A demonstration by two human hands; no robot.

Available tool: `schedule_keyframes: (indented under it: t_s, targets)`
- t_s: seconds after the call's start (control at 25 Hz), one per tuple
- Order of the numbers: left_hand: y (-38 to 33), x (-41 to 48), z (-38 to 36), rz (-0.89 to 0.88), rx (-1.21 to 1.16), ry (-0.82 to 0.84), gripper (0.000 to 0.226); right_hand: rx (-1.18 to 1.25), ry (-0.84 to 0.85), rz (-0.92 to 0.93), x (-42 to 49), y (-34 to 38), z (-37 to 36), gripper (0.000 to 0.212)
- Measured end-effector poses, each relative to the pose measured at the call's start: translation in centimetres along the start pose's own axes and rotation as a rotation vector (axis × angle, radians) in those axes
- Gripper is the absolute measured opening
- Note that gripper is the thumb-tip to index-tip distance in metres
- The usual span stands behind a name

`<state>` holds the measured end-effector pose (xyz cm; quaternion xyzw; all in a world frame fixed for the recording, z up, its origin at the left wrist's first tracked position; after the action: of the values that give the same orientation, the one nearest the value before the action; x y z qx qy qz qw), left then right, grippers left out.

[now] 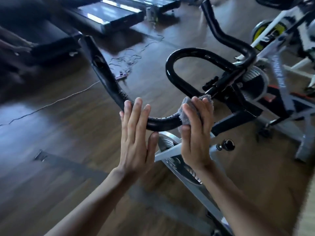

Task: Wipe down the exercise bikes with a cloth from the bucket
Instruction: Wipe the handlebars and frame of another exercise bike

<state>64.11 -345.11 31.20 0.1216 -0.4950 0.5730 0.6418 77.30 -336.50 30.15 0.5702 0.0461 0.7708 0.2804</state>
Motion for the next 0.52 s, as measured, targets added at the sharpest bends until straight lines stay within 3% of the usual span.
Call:
schedule_keyframes:
  t_s: [0.32, 0.52]
  targets:
    - [-0.1, 0.0, -0.1, 0.040, 0.059, -0.006, 0.051, 0.066, 0.002, -0.067, 1.3, -2.7, 0.6, 0.042]
    - [-0.1, -0.1, -0.3, 0.041, 0.080, -0.021, 0.051, 0.055, 0.165, -0.047, 0.9, -2.3, 1.0, 0.043]
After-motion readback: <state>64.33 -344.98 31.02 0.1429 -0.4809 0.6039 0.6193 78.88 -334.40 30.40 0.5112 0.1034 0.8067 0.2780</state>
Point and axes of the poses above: each hand's wrist, its own x-axis towards the middle knuckle, its own z-axis out of the back of the hand, y = z × x, the point moved 7 cm from there along x, towards the middle knuckle, and after that the axes turned 8 degrees about -x, right-handed, at the moved point
